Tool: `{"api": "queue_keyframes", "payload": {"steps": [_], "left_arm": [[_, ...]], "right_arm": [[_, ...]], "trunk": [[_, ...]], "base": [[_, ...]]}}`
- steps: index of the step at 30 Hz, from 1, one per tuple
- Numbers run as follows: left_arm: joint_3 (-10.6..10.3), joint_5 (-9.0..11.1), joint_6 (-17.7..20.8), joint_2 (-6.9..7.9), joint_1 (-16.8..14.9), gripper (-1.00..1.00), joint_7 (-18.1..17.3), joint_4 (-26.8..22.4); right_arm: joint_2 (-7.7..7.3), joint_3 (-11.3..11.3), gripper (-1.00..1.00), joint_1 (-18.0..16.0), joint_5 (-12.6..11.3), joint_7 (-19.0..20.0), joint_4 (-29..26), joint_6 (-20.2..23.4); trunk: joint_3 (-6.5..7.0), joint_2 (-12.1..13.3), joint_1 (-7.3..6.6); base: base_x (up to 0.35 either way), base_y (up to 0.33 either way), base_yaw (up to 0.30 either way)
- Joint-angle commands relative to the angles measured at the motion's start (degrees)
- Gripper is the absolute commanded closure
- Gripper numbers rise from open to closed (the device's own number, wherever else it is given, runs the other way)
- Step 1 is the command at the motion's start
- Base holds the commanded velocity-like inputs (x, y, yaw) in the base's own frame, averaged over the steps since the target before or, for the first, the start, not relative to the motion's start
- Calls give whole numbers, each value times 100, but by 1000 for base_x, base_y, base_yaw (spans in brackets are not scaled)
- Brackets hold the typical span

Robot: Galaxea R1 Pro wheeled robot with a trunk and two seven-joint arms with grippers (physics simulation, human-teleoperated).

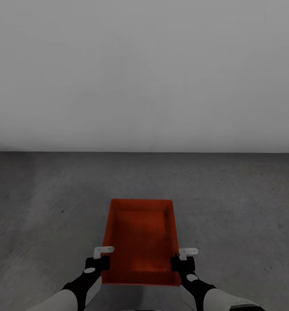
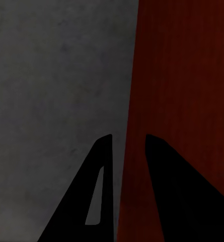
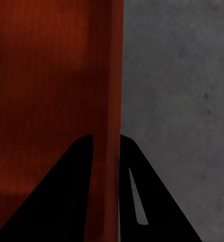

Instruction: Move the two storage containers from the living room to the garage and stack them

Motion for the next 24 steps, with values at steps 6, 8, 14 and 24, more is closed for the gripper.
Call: {"api": "queue_keyframes", "payload": {"steps": [6,8,14,24], "left_arm": [[111,20,-27,-2,0,100,61,19],[111,20,-27,-2,0,100,61,19],[111,20,-27,-2,0,100,61,19],[111,20,-27,-2,0,100,61,19]], "right_arm": [[7,-285,100,-6,182,-24,-18,8],[7,-285,100,-6,182,-24,-18,8],[7,-285,100,-6,182,-24,-18,8],[7,-285,100,-6,182,-24,-18,15]], "trunk": [[-21,-43,22],[-21,-43,22],[-21,-43,22],[-21,-43,22]], "base": [[0,0,0],[0,0,0],[0,0,0],[0,0,0]]}}
